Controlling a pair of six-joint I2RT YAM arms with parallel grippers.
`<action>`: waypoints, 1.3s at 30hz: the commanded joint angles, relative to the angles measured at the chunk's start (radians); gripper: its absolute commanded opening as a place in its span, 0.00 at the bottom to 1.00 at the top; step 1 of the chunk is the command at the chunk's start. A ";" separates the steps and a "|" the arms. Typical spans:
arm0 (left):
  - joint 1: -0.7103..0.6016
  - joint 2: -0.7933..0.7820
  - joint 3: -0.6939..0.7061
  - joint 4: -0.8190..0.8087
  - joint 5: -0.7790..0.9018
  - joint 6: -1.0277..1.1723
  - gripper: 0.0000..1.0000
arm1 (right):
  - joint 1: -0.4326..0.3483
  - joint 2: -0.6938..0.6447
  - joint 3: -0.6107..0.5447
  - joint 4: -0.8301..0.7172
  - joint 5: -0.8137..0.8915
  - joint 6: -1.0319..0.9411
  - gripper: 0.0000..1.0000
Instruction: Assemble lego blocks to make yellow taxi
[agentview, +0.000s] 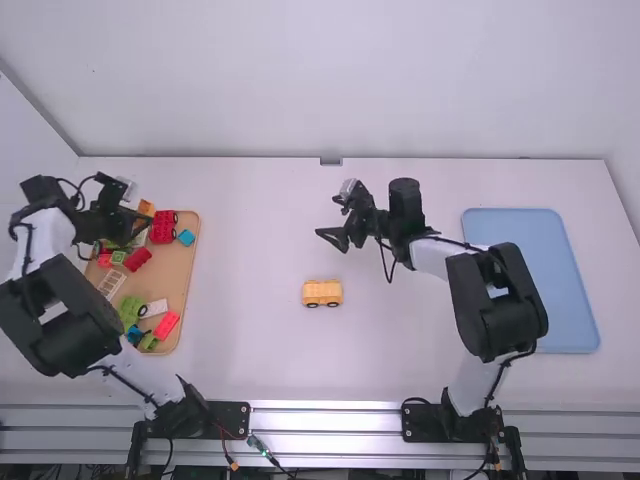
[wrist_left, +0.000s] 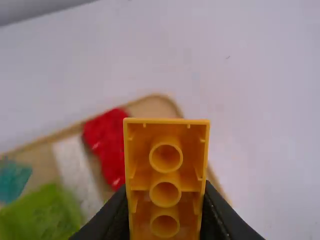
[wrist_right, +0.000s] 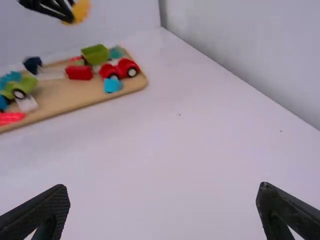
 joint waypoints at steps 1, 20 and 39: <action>-0.082 -0.069 -0.097 0.064 0.061 -0.057 0.08 | -0.005 0.022 0.061 0.010 -0.150 0.052 0.99; -0.659 -0.219 -0.509 0.887 0.528 -0.457 0.12 | 0.049 0.055 0.159 0.126 -0.518 0.103 0.99; -0.719 -0.219 -0.513 1.019 0.659 -0.498 0.09 | 0.054 0.055 0.162 0.272 -0.578 0.236 0.74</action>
